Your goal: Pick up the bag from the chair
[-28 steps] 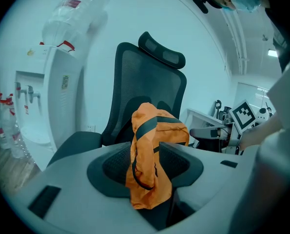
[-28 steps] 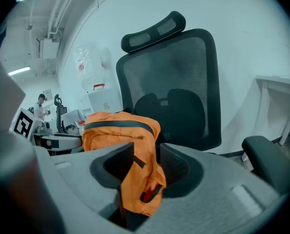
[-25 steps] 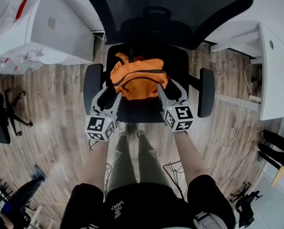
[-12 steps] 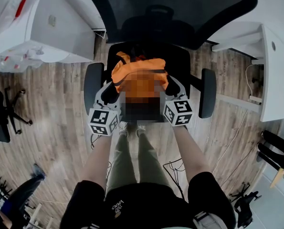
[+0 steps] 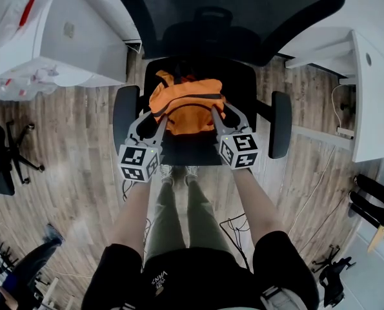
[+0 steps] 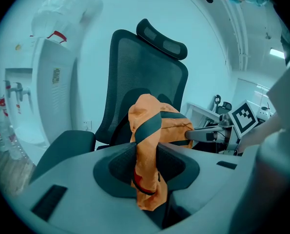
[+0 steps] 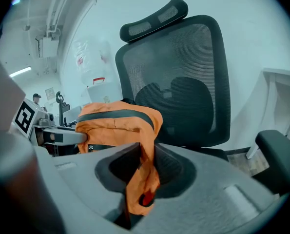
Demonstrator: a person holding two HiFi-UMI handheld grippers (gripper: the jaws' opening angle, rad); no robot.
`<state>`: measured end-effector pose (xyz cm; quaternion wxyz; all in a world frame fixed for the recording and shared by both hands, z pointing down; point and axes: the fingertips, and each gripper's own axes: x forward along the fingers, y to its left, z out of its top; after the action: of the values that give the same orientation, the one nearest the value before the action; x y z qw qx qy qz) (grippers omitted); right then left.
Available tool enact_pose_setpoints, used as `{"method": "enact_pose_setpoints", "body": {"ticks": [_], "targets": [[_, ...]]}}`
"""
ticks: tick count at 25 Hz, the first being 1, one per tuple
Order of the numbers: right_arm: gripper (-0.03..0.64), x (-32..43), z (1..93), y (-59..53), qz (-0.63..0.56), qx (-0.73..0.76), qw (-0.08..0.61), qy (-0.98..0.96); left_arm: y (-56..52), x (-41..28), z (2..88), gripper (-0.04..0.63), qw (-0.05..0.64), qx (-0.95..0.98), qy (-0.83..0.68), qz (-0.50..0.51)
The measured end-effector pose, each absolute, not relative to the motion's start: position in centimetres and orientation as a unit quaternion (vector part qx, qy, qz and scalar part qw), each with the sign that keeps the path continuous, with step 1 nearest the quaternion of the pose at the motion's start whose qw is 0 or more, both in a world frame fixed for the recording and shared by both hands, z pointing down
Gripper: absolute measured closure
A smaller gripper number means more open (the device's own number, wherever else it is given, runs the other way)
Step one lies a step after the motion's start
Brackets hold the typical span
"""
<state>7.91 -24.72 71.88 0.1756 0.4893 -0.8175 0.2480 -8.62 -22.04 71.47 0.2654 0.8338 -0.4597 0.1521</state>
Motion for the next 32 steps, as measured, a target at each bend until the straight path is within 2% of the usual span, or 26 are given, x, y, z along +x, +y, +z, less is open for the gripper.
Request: {"method": "enact_pose_setpoints", "body": {"ticks": [8,19,32], "targets": [[0.581,7.5,71.1,-24.1,0.243,0.478,0.175,-0.826,-22.1,-8.8,71.2,0.553,0.273,0.834,-0.456,0.151],[0.592,7.0,69.4,-23.0,0.236,0.481,0.161,-0.829,-21.7,-9.1,69.9,0.568,0.26,0.84,-0.45,0.157],[0.596,7.6,62.9,-22.0,0.2,0.497,0.137,-0.833,-21.8,-8.7,64.0,0.569,0.227,0.861,-0.431,0.147]]}}
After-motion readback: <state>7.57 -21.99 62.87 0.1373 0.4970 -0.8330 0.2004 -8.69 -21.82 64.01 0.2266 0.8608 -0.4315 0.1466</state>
